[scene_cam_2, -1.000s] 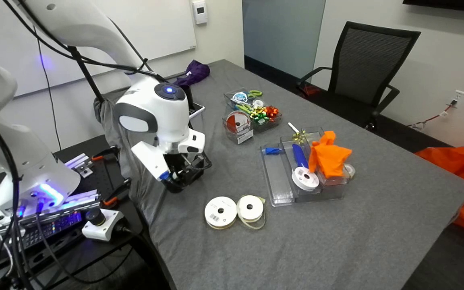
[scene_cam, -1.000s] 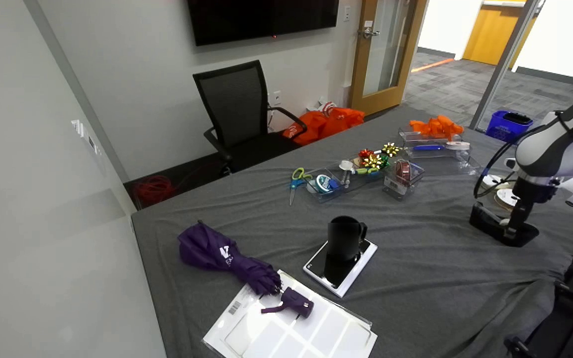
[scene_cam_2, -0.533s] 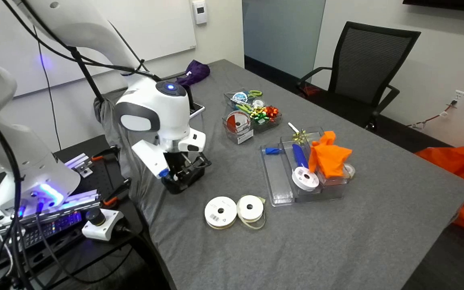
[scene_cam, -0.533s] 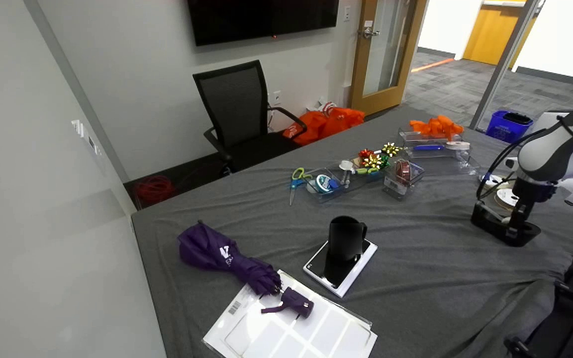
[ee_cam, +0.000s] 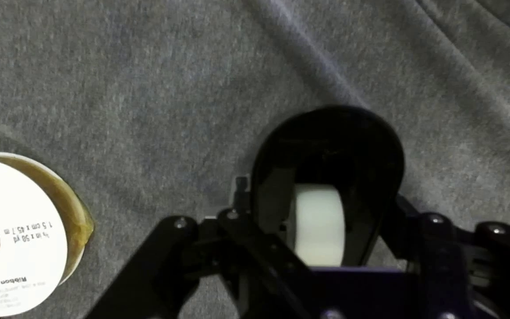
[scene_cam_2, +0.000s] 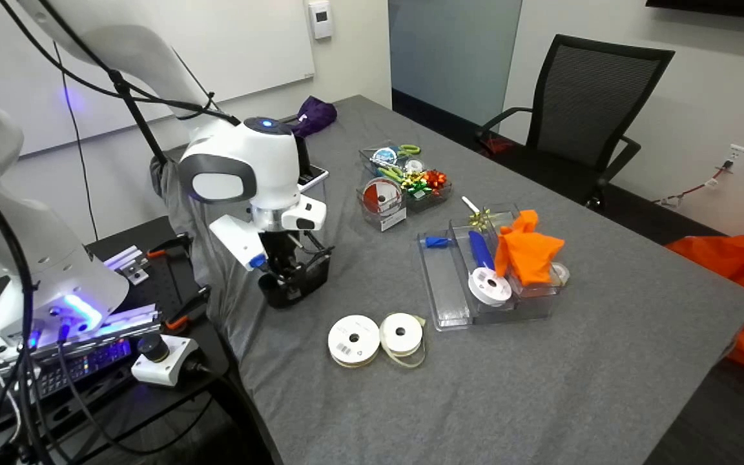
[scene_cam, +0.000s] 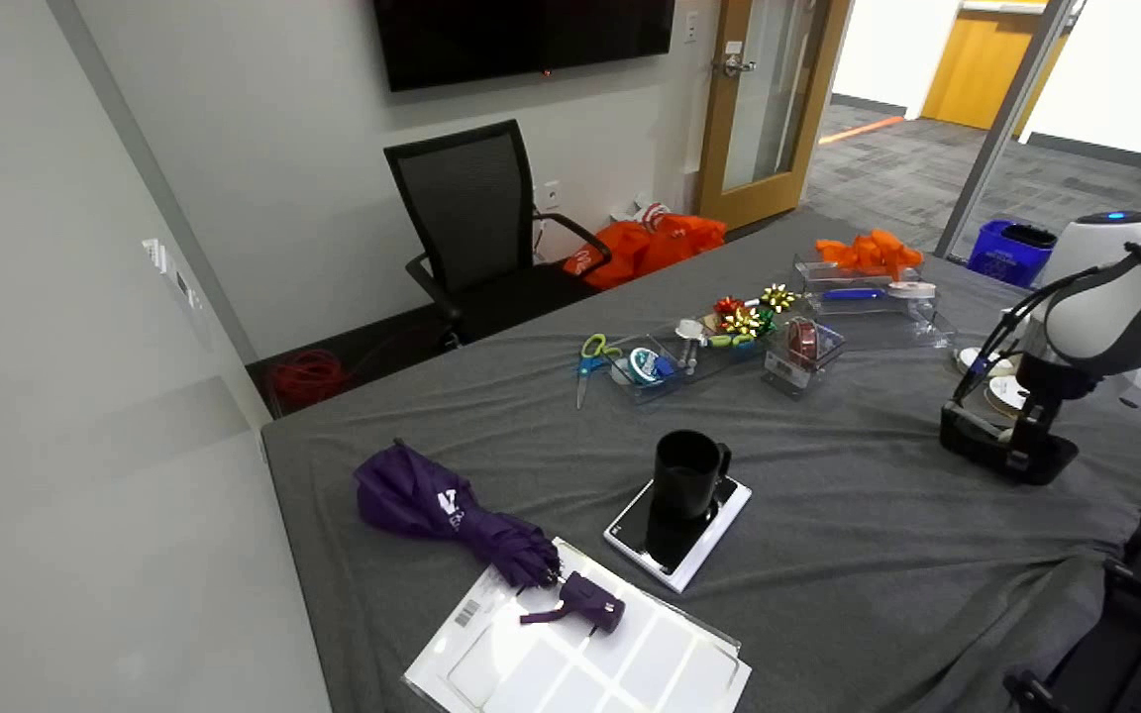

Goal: Move the tape dispenser to the left

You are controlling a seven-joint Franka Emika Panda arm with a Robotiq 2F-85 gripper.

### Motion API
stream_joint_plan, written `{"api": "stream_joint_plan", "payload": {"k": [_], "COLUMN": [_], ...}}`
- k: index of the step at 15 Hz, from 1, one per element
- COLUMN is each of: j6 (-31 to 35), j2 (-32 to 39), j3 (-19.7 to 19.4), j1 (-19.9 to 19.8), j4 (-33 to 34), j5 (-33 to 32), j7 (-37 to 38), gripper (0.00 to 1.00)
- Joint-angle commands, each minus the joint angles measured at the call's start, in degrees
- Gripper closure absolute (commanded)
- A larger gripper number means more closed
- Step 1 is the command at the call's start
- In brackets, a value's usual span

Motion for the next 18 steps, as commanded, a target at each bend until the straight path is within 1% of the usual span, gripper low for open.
{"api": "stream_joint_plan", "payload": {"k": [1, 4, 6, 8, 11, 14, 18], "j6": [2.81, 4.42, 4.84, 3.89, 0.54, -3.09, -5.05], "j2": [-4.87, -6.94, -7.91, -8.0, -5.25, -2.54, 0.59], "j3": [2.61, 4.82, 6.64, 7.11, 5.42, 4.62, 4.73], "j1": [-1.81, -2.42, -2.98, -2.82, -2.2, -1.89, -2.1], "j4": [-3.54, -5.08, -5.6, -5.24, -3.47, -2.06, -0.13], "j5": [2.56, 6.85, 11.86, 15.46, 14.84, 13.94, 14.22], "j7": [-2.39, -5.4, -8.97, -11.56, -11.44, -10.07, -9.02], "gripper": [0.58, 0.58, 0.58, 0.58, 0.58, 0.58, 0.58]}}
